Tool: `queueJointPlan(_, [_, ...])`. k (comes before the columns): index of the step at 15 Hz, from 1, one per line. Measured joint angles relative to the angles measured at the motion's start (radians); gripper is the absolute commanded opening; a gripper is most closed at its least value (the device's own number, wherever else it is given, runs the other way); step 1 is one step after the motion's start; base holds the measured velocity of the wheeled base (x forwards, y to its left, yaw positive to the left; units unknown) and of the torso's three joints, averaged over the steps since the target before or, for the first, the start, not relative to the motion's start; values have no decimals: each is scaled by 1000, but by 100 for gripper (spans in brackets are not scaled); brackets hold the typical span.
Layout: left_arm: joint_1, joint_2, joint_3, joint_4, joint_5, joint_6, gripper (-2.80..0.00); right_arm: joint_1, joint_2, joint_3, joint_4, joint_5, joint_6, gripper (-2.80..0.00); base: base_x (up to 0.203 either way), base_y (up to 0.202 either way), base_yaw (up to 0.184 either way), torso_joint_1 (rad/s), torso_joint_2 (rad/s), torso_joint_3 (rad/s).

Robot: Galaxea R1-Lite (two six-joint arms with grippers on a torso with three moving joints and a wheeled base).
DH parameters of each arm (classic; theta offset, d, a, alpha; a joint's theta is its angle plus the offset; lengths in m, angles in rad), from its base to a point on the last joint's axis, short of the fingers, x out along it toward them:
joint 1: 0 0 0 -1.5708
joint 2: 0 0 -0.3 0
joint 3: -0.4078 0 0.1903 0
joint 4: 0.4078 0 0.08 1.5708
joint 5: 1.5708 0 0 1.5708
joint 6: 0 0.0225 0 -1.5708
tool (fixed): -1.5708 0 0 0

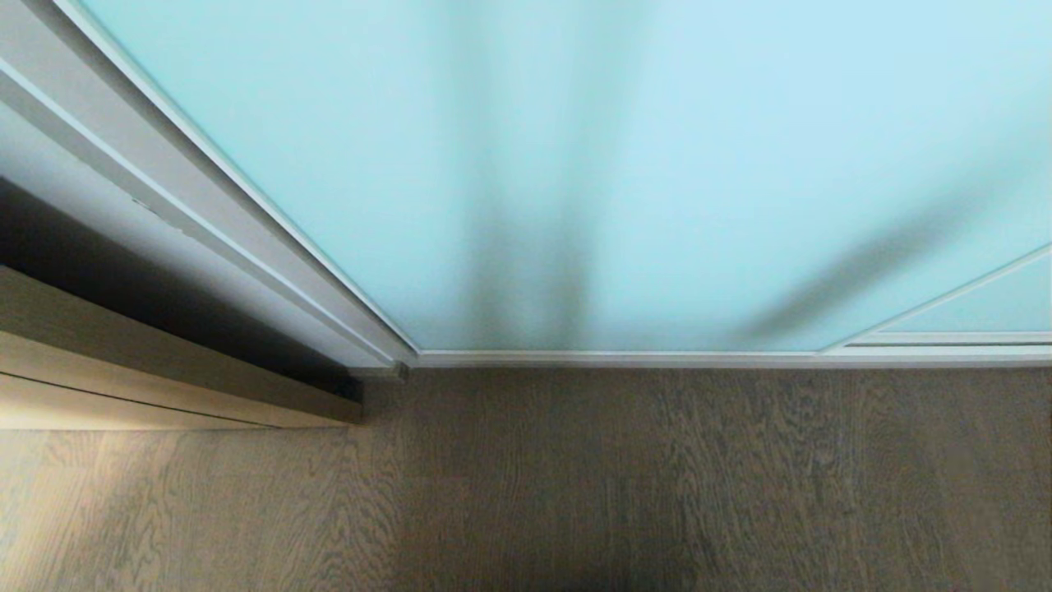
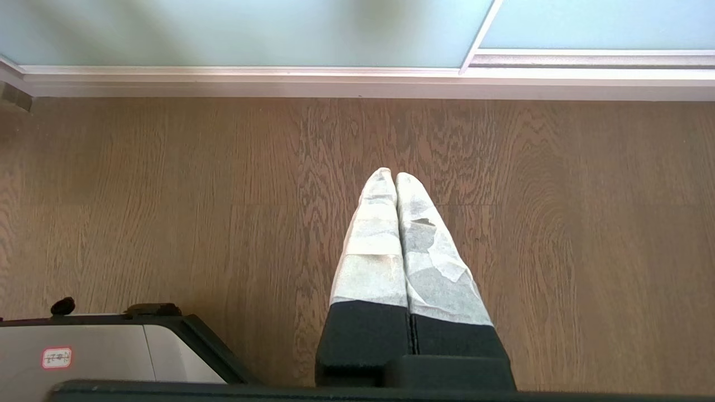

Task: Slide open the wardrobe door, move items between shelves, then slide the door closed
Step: Open the door

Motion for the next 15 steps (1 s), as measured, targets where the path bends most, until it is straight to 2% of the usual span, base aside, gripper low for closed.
queueJointPlan(15, [0, 0, 0, 0, 0, 0, -280, 0, 0, 0, 0, 0, 0, -280, 0, 0, 0, 0, 0, 0])
